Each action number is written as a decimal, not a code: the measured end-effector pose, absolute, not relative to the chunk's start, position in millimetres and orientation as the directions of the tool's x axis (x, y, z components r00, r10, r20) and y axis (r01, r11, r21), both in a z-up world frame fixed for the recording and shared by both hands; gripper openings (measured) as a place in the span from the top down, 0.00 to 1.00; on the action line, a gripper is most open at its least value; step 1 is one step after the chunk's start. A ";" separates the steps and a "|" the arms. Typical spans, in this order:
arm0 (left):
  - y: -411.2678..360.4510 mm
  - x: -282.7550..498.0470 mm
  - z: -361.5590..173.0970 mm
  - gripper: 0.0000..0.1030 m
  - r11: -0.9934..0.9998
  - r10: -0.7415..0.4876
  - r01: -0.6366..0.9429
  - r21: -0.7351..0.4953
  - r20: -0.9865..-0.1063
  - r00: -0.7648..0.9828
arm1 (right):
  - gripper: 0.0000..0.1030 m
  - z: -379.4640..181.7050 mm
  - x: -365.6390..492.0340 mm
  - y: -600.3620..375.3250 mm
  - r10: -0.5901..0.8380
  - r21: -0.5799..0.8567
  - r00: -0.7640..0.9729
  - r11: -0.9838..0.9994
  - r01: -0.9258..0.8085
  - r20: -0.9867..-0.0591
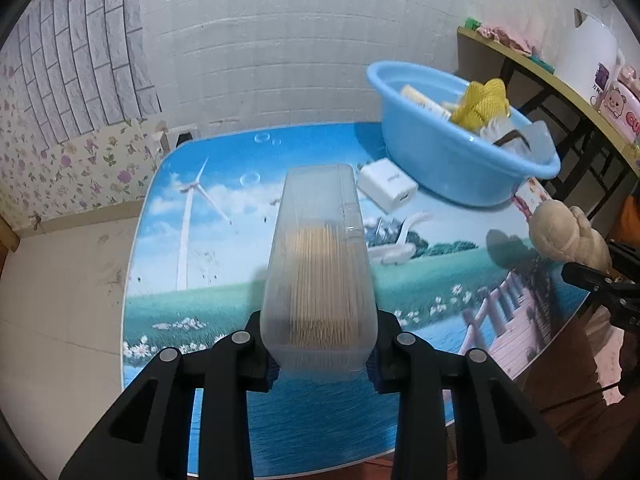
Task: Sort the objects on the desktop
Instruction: 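Carry the toothpick box and bear plush up over the blue basin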
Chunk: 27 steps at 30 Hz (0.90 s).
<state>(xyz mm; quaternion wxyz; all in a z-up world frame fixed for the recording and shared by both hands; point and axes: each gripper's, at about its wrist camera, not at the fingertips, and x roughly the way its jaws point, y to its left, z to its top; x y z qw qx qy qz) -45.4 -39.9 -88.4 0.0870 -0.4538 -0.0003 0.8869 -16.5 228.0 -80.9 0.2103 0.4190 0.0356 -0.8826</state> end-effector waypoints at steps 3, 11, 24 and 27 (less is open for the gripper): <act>-33.0 -44.0 -71.3 0.69 -0.982 0.170 -0.164 -0.089 -0.783 -0.598 | 0.55 -68.1 -10.7 229.3 -0.354 0.112 -0.582 -0.905 0.410 -0.732; -10.1 -46.2 -31.7 0.69 -0.977 0.196 -0.196 -0.087 -0.731 -0.654 | 0.55 -43.7 -10.0 246.6 -0.386 0.145 -0.624 -0.904 0.401 -0.680; 55.1 -91.9 -5.7 0.69 -0.959 0.240 -0.274 -0.075 -0.729 -0.641 | 0.55 -2.3 -57.9 263.0 -0.406 0.183 -0.680 -0.908 0.378 -0.611; 68.1 -100.9 -5.7 0.69 -0.956 0.242 -0.284 -0.068 -0.731 -0.639 | 0.55 -5.8 -72.8 265.8 -0.419 0.211 -0.663 -0.903 0.374 -0.620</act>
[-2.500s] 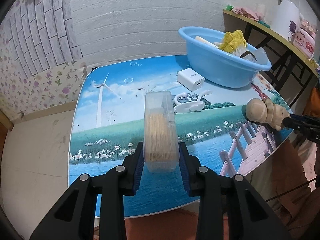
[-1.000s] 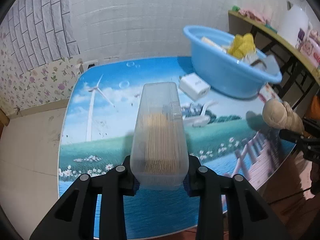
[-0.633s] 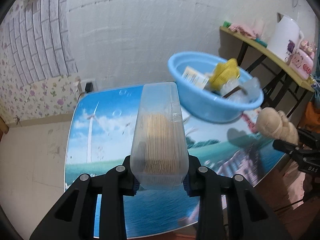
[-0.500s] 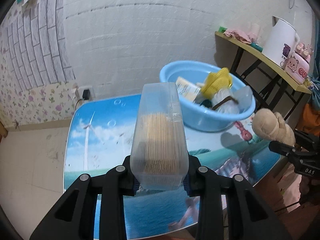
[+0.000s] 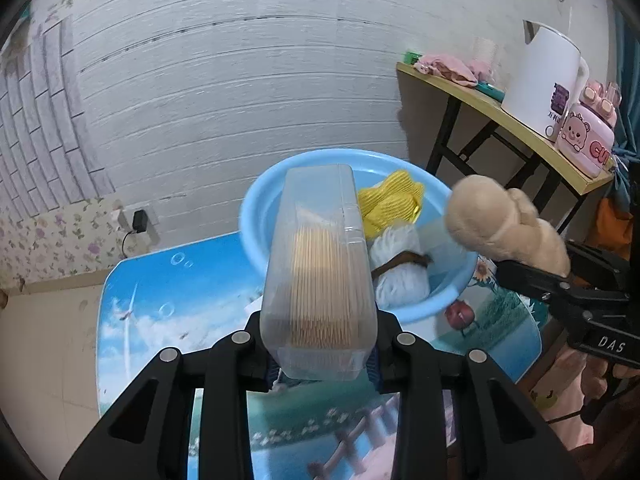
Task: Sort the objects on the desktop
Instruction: 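Carry the toothpick box and bear plush up over the blue basin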
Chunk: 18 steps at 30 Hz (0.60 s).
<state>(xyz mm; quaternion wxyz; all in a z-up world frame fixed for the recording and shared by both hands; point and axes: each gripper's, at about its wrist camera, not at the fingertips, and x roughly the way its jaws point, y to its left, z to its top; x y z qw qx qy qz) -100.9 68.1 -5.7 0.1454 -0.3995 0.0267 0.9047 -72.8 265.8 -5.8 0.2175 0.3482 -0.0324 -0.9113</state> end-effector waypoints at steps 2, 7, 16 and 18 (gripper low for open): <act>74.8 -108.1 -7.2 0.69 -0.955 0.244 -0.287 -0.070 -0.735 -0.633 | 0.55 -5.8 -79.6 263.5 -0.419 0.199 -0.663 -0.902 0.384 -0.620; 87.1 -124.2 -15.6 0.69 -0.953 0.239 -0.295 -0.064 -0.757 -0.609 | 0.55 -1.2 -97.0 258.4 -0.439 0.205 -0.670 -0.892 0.402 -0.598; 108.4 -161.3 -39.8 0.69 -0.946 0.234 -0.319 -0.054 -0.796 -0.558 | 0.55 -12.8 -144.7 261.2 -0.411 0.225 -0.682 -0.910 0.348 -0.605; 112.9 -166.3 -43.9 0.69 -0.943 0.234 -0.329 -0.049 -0.800 -0.552 | 0.55 -17.7 -153.0 263.4 -0.394 0.224 -0.683 -0.918 0.328 -0.615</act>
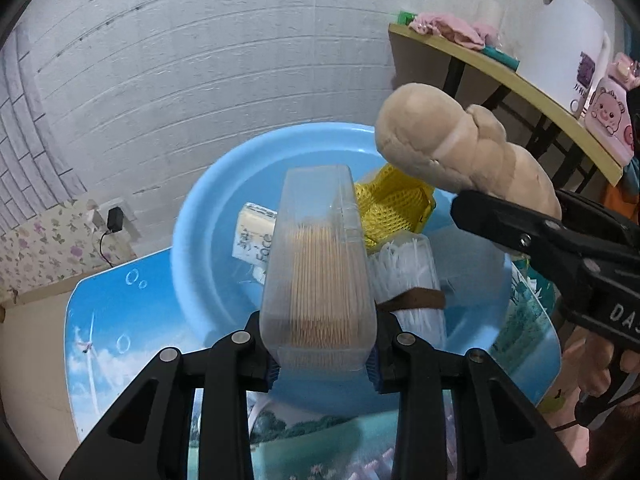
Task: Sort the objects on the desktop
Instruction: 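Carry the toothpick box and bear plush up over the blue basin, then open both tools to drop the toothpick box and bear plush into the basin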
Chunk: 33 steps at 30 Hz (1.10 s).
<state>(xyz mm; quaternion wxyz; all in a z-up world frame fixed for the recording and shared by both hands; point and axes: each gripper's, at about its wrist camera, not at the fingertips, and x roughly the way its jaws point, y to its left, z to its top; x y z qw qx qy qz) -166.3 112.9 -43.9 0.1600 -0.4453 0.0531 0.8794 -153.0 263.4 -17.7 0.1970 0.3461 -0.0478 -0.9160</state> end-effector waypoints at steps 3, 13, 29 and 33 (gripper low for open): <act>119.2 -173.2 -50.3 0.69 -0.940 0.229 -0.339 -0.039 -0.808 -0.543 | 0.54 -23.0 -158.1 268.2 -0.378 0.217 -0.690 -0.925 0.312 -0.617; 130.4 -185.3 -68.4 0.69 -0.928 0.197 -0.373 0.003 -0.845 -0.497 | 0.54 -29.7 -174.7 262.0 -0.345 0.188 -0.688 -0.937 0.296 -0.639; 126.9 -172.9 -52.9 0.26 -0.943 0.154 -0.331 0.040 -0.829 -0.538 | 0.43 -30.5 -154.5 240.7 -0.331 0.147 -0.658 -0.936 0.319 -0.676; 120.2 -170.7 -48.3 0.24 -0.941 0.149 -0.335 0.048 -0.830 -0.538 | 0.42 -28.9 -149.3 235.0 -0.336 0.151 -0.647 -0.934 0.325 -0.684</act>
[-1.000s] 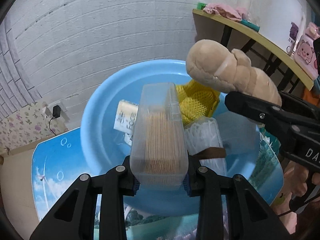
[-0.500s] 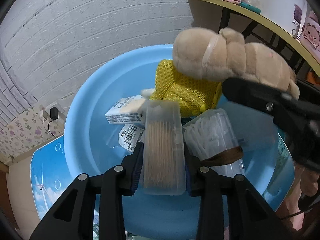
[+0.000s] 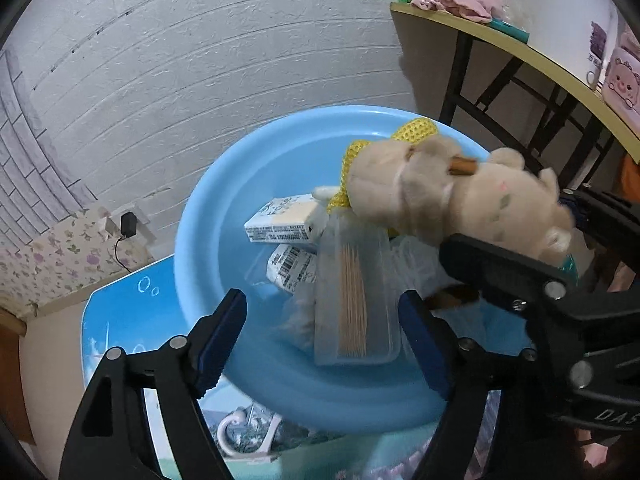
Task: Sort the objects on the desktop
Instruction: 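Open both tools to drop the toothpick box and bear plush into the basin, then withdraw both open tools from the basin back over the table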
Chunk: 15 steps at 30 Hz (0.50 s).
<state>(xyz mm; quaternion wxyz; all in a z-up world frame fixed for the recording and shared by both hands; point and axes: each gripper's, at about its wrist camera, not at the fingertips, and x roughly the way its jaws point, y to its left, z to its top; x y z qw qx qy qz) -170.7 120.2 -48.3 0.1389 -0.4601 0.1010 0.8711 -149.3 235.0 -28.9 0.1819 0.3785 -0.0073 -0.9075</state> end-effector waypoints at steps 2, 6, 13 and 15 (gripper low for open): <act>120.2 -164.1 -43.3 0.24 -0.936 0.145 -0.345 0.064 -0.824 -0.547 | 0.40 -26.8 -146.2 233.7 -0.339 0.155 -0.646 -0.933 0.326 -0.683; 113.6 -156.9 -35.7 0.19 -0.937 0.138 -0.342 0.076 -0.817 -0.560 | 0.33 -21.1 -139.3 233.3 -0.325 0.150 -0.661 -0.939 0.308 -0.677; 109.5 -139.0 -34.3 0.18 -0.926 0.125 -0.362 0.103 -0.824 -0.553 | 0.33 -15.1 -122.4 241.5 -0.286 0.153 -0.691 -0.956 0.249 -0.664; 108.3 -135.2 -33.7 0.17 -0.929 0.132 -0.360 0.090 -0.827 -0.547 | 0.33 -14.4 -118.9 244.4 -0.279 0.159 -0.692 -0.959 0.234 -0.666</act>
